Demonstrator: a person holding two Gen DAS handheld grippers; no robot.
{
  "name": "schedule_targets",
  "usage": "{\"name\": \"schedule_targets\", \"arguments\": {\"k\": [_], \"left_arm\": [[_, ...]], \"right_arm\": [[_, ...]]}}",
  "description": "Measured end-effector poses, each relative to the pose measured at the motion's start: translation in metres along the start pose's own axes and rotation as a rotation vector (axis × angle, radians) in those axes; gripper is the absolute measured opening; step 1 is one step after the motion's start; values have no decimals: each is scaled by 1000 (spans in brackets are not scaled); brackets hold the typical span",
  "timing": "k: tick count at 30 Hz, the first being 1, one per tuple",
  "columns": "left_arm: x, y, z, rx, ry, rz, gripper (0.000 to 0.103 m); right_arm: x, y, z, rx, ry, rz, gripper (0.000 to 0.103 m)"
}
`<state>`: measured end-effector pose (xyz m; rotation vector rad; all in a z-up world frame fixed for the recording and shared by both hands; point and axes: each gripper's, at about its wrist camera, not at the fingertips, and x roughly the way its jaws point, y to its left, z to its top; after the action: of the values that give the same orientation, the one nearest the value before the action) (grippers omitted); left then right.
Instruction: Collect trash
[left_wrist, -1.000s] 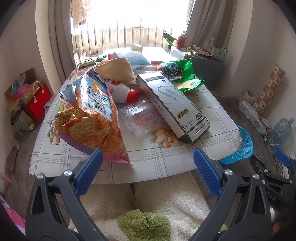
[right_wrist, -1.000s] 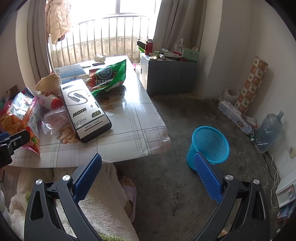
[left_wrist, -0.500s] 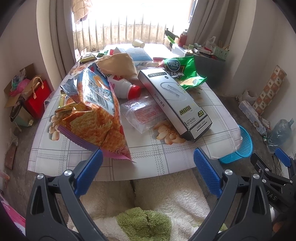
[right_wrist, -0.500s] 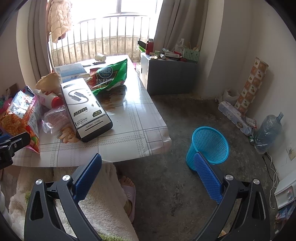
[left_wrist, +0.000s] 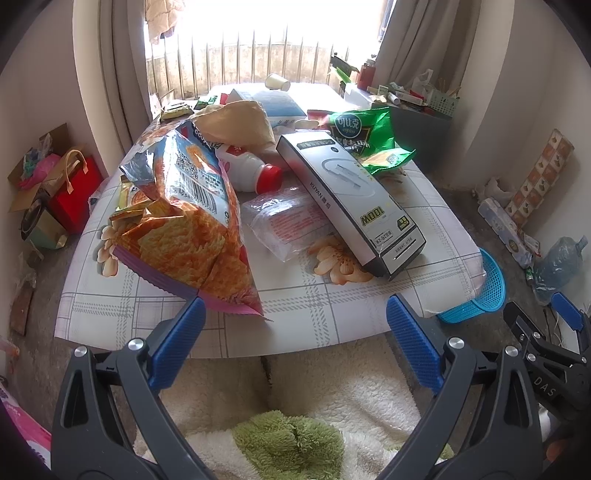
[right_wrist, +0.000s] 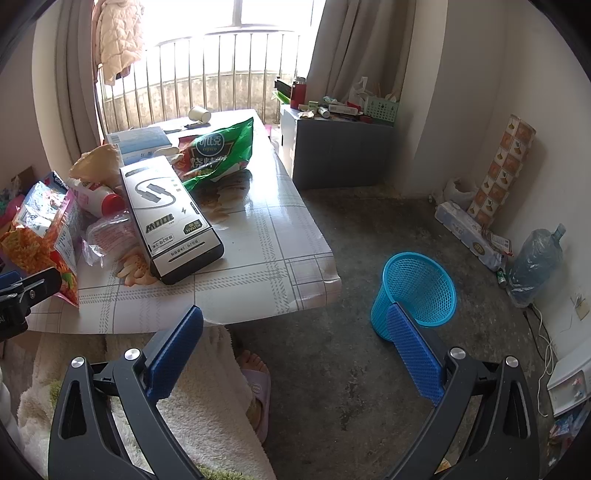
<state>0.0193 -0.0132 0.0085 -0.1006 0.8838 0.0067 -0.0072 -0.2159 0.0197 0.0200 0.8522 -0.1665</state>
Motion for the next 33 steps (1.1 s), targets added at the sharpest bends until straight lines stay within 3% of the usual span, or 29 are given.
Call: {"name": "schedule_targets", "arguments": {"k": [33], "left_arm": [[0, 3, -1, -4, 3, -3, 94]], "right_arm": [[0, 1, 0, -1, 3, -1, 97]]}}
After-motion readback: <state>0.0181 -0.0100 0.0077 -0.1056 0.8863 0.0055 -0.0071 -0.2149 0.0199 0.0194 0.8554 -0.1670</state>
